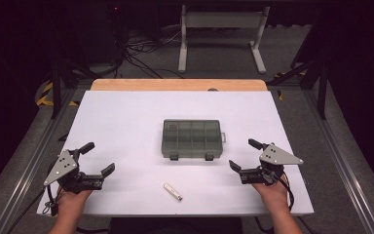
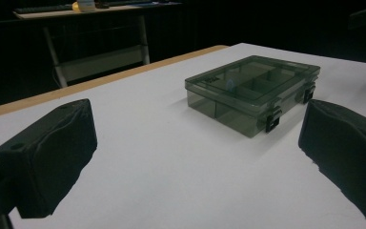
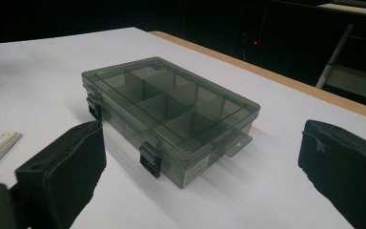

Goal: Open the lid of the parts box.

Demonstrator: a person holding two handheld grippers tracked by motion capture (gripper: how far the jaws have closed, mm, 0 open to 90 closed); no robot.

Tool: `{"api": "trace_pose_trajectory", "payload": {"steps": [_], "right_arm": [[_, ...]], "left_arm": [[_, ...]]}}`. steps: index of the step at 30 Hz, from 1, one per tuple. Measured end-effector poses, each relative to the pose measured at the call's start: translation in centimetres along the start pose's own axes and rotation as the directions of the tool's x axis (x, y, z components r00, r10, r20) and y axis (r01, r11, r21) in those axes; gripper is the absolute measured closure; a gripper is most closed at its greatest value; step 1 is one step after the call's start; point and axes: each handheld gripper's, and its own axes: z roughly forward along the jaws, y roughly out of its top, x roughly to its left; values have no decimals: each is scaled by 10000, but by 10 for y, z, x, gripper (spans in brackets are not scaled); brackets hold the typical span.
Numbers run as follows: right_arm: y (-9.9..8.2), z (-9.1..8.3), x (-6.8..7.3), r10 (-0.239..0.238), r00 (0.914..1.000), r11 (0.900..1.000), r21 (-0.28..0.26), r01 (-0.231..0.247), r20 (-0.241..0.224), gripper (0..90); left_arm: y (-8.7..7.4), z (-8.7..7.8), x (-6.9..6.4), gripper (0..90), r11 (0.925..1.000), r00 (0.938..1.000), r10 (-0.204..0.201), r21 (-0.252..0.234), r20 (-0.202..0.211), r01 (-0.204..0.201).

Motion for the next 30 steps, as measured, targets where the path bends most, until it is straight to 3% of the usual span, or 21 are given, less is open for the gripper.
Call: {"api": "trace_pose_trajectory", "payload": {"steps": [10, 24, 30], "right_arm": [[-1, 1, -1, 24, 10000, 10000, -6, -24, -39, 29], [-1, 2, 0, 96, 9999, 10000, -15, -96, -129, 28], [0, 5, -1, 320, 9991, 9994, 143, -316, -266, 29]], "left_arm": [[1, 3, -1, 1, 9997, 9999, 135, 208, -18, -135], [1, 4, -2, 1, 9998, 10000, -22, 187, -34, 23], [5, 16, -3, 2, 9993, 9993, -270, 278, 244, 263]]}}
